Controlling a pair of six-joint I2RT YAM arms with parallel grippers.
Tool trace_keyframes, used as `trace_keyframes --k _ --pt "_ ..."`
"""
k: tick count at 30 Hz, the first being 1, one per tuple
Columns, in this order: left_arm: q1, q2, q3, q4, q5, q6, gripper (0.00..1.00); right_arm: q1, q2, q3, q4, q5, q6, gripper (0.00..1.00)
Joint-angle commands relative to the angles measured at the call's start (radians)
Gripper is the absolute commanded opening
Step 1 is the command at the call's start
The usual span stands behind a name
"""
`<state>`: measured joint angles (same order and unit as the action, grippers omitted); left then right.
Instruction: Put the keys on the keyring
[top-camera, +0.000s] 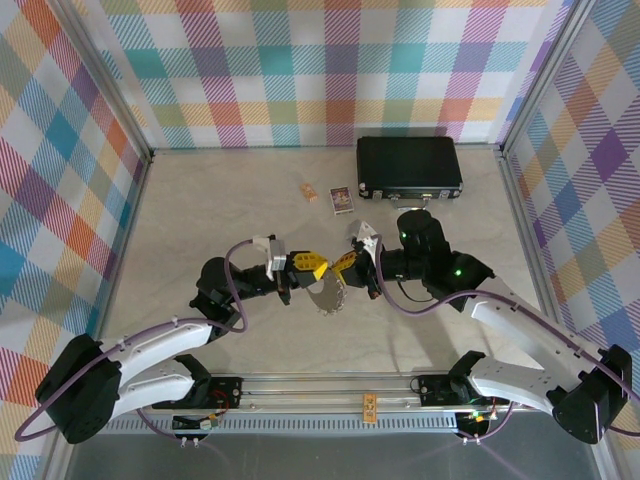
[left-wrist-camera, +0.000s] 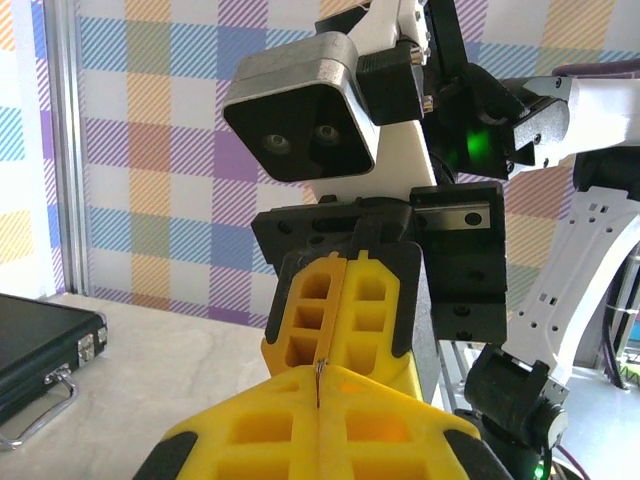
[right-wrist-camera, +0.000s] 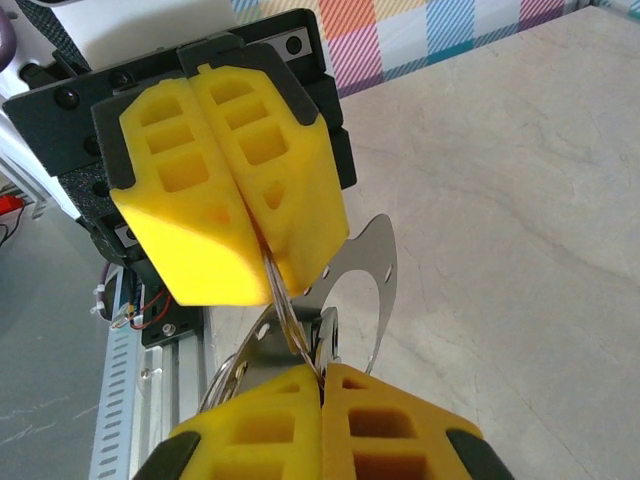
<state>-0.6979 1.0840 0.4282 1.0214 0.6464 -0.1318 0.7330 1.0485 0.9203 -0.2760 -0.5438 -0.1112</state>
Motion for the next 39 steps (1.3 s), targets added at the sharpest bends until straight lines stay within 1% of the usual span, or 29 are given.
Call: trace_keyframes --k 1,4,9,12,19,20,22,26,29,35,39 --pt "-0.006 0.023 -0.001 0.158 0.002 -0.044 0.00 0.003 0.008 0.018 0.014 -0.054 0.005 0.07" --pt "-0.009 0.050 -0.002 0.196 0.004 -0.060 0.00 0.003 0.000 0.010 0.021 -0.041 0.005 0.08" --pt "-0.011 0.059 -0.003 0.198 -0.002 -0.059 0.00 0.003 -0.048 -0.021 0.037 0.017 0.005 0.19" --pt "-0.011 0.058 -0.001 0.185 -0.008 -0.052 0.00 0.003 -0.091 -0.050 0.047 0.063 0.005 0.22" --pt "-0.011 0.061 0.003 0.188 -0.017 -0.052 0.00 -0.001 -0.184 -0.126 0.095 0.148 0.005 0.24" --pt "-0.011 0.065 0.004 0.196 -0.019 -0.055 0.00 -0.002 -0.196 -0.134 0.100 0.159 0.040 0.24" --pt "-0.010 0.074 0.008 0.208 -0.020 -0.060 0.00 -0.003 -0.226 -0.156 0.113 0.179 0.056 0.26" --pt "-0.010 0.089 0.006 0.239 -0.038 -0.067 0.00 -0.008 -0.295 -0.222 0.192 0.207 0.093 0.27" --pt "-0.011 0.097 0.007 0.260 -0.052 -0.075 0.00 -0.015 -0.332 -0.269 0.267 0.203 0.139 0.29" --pt "-0.011 0.103 0.003 0.295 -0.095 -0.077 0.00 -0.028 -0.356 -0.341 0.415 0.214 0.199 0.29" --pt "-0.011 0.091 0.004 0.294 -0.095 -0.081 0.00 -0.039 -0.348 -0.367 0.510 0.208 0.226 0.30"
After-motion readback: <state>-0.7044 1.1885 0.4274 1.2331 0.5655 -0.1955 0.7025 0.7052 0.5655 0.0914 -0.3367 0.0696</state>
